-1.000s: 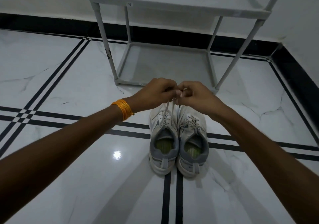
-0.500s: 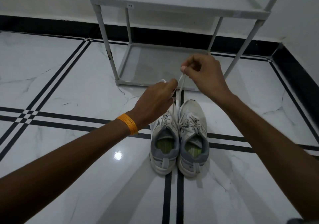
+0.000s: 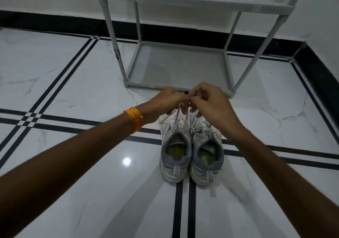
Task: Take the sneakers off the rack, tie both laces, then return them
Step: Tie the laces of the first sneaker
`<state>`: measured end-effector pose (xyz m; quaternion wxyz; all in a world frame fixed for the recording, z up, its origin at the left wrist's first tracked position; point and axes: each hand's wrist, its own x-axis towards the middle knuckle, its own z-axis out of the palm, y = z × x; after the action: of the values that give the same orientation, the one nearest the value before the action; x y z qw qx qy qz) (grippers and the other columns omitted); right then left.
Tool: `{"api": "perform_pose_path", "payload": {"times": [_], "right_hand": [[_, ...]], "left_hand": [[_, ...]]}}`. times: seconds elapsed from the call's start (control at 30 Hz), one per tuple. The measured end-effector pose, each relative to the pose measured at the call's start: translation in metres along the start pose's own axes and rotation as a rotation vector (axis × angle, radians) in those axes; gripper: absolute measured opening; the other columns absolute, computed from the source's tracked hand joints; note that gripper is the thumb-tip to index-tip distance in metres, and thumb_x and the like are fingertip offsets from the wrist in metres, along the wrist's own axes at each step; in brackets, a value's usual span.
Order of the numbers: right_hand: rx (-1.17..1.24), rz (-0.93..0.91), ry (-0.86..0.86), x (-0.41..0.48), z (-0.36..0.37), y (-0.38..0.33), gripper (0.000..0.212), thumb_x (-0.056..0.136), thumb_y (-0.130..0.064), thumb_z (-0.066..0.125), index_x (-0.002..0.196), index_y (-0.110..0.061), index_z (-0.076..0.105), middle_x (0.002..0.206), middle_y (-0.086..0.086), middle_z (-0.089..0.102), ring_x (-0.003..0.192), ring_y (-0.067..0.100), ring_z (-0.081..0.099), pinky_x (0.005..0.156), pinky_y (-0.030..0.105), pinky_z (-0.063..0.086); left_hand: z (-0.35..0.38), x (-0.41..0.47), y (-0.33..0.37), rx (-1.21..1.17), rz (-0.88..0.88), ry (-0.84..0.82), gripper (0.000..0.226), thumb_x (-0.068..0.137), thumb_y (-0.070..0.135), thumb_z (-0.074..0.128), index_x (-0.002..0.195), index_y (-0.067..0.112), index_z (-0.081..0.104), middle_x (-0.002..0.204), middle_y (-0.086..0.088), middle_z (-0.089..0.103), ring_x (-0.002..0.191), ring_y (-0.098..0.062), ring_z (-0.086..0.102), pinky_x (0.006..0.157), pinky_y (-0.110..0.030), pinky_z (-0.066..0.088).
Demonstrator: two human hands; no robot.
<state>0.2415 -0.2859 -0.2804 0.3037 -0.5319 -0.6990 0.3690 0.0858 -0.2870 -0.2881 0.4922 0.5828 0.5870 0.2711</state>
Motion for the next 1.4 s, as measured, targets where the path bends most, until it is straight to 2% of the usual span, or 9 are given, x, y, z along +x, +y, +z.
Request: {"api": "perform_pose_path", "payload": {"times": [0.23, 0.47, 0.63, 0.83, 0.97, 1.07, 1.13, 1.23, 1.4], "right_hand": [[0.188, 0.133, -0.123, -0.011, 0.015, 0.013, 0.032, 0.082, -0.025, 0.075, 0.106, -0.017, 0.056, 0.087, 0.007, 0.075, 0.084, 0.016, 0.073, 0.084, 0.037, 0.059], [-0.012, -0.007, 0.089, -0.012, 0.020, 0.014, 0.023, 0.080, -0.031, 0.078, 0.090, -0.013, 0.067, 0.080, -0.004, 0.072, 0.073, 0.004, 0.067, 0.066, 0.011, 0.049], [-0.138, -0.046, 0.096, -0.012, 0.024, 0.013, 0.020, 0.088, -0.030, 0.069, 0.084, -0.011, 0.068, 0.081, 0.000, 0.069, 0.074, 0.010, 0.062, 0.063, 0.015, 0.043], [0.083, 0.045, -0.097, -0.006, -0.001, 0.007, 0.015, 0.093, -0.026, 0.062, 0.087, -0.012, 0.062, 0.074, -0.003, 0.074, 0.073, 0.007, 0.070, 0.074, 0.024, 0.050], [0.291, 0.168, -0.056, 0.002, -0.023, 0.029, 0.012, 0.085, -0.014, 0.071, 0.087, -0.008, 0.061, 0.063, -0.005, 0.066, 0.052, 0.012, 0.052, 0.057, 0.027, 0.045], [-0.016, 0.124, 0.154, 0.008, -0.039, 0.052, 0.005, 0.082, -0.009, 0.071, 0.084, -0.012, 0.069, 0.082, -0.006, 0.067, 0.079, 0.010, 0.059, 0.070, 0.025, 0.044], [-0.244, 0.077, 0.205, 0.010, -0.046, 0.071, 0.011, 0.084, -0.005, 0.065, 0.085, -0.014, 0.071, 0.083, -0.002, 0.066, 0.077, 0.013, 0.059, 0.069, 0.024, 0.042], [-0.482, 0.105, 0.185, 0.009, -0.053, 0.104, 0.022, 0.083, 0.000, 0.058, 0.086, -0.019, 0.069, 0.074, 0.008, 0.066, 0.056, 0.018, 0.057, 0.056, 0.027, 0.045], [-0.773, 0.172, 0.028, -0.005, -0.040, 0.140, 0.015, 0.091, -0.011, 0.054, 0.094, -0.018, 0.067, 0.090, 0.014, 0.072, 0.069, 0.027, 0.059, 0.059, 0.029, 0.040]], "left_hand": [[0.001, 0.002, -0.003, -0.088, -0.016, 0.053, 0.024, 0.088, 0.017, 0.051, 0.064, 0.014, 0.051, 0.064, -0.001, 0.042, 0.056, -0.012, 0.035, 0.055, -0.026, 0.032], [0.000, 0.004, -0.013, -0.050, 0.007, 0.119, 0.029, 0.088, 0.020, 0.056, 0.064, 0.006, 0.062, 0.064, -0.006, 0.047, 0.056, -0.013, 0.038, 0.053, -0.026, 0.034], [0.002, 0.004, -0.017, 0.024, 0.052, 0.184, 0.041, 0.091, 0.029, 0.057, 0.079, -0.008, 0.068, 0.086, -0.033, 0.063, 0.066, -0.025, 0.052, 0.058, -0.030, 0.039], [0.000, -0.002, -0.015, 0.139, 0.123, 0.229, 0.051, 0.099, 0.039, 0.044, 0.072, 0.013, 0.077, 0.081, -0.008, 0.075, 0.082, -0.027, 0.065, 0.076, -0.036, 0.050], [-0.005, -0.003, -0.028, 0.246, 0.159, 0.301, 0.033, 0.092, 0.033, 0.062, 0.074, 0.010, 0.077, 0.059, -0.001, 0.062, 0.051, -0.013, 0.051, 0.053, -0.017, 0.039], [-0.019, -0.003, -0.043, 0.376, 0.156, 0.382, 0.020, 0.083, 0.030, 0.072, 0.075, 0.012, 0.073, 0.063, 0.008, 0.059, 0.056, -0.004, 0.051, 0.054, -0.016, 0.034], [-0.028, -0.004, -0.058, 0.461, 0.114, 0.406, 0.015, 0.078, 0.025, 0.077, 0.081, 0.014, 0.067, 0.064, 0.007, 0.056, 0.058, -0.007, 0.053, 0.054, -0.018, 0.036], [-0.042, -0.009, -0.090, 0.589, 0.015, 0.387, 0.017, 0.073, 0.009, 0.076, 0.086, 0.011, 0.064, 0.075, -0.004, 0.061, 0.072, -0.024, 0.062, 0.057, -0.023, 0.037], [-0.029, -0.016, -0.128, 0.802, -0.010, 0.218, 0.014, 0.087, 0.022, 0.068, 0.099, 0.016, 0.068, 0.095, -0.011, 0.072, 0.076, -0.021, 0.060, 0.066, -0.025, 0.040]]}}
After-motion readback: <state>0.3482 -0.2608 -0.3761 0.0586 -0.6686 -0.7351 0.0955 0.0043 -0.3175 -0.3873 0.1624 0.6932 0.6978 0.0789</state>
